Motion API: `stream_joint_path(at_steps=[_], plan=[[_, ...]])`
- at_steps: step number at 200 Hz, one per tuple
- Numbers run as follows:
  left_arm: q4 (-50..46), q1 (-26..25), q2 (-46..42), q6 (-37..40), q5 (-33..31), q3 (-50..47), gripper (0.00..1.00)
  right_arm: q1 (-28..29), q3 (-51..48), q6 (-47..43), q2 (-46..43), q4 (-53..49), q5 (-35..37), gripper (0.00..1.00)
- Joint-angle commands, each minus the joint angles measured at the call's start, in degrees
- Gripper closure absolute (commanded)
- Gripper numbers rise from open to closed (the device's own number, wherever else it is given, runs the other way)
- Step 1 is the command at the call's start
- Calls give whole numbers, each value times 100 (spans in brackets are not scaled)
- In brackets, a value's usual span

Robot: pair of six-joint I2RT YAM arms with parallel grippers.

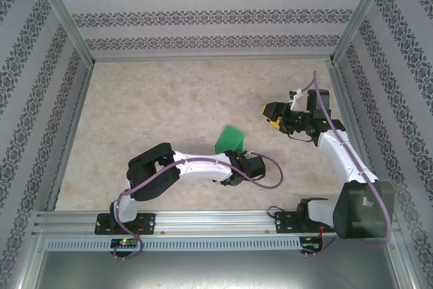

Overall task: Fold a paper plane with a square sheet of paper (pick it up from the middle)
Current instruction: Turn over the paper at the center of the table.

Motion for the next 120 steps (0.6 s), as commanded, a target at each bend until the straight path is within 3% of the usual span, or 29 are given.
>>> stream_joint_path(at_steps=[1, 28, 120], plan=[[112, -79, -35, -130, 369, 14, 71, 130, -24, -11, 70, 142, -88, 41], [228, -79, -142, -214, 682, -48, 61, 268, -161, -31, 163, 208, -101, 43], [563, 71, -1488, -997, 2253, -697, 51, 1273, -778, 249, 169, 672, 191, 53]])
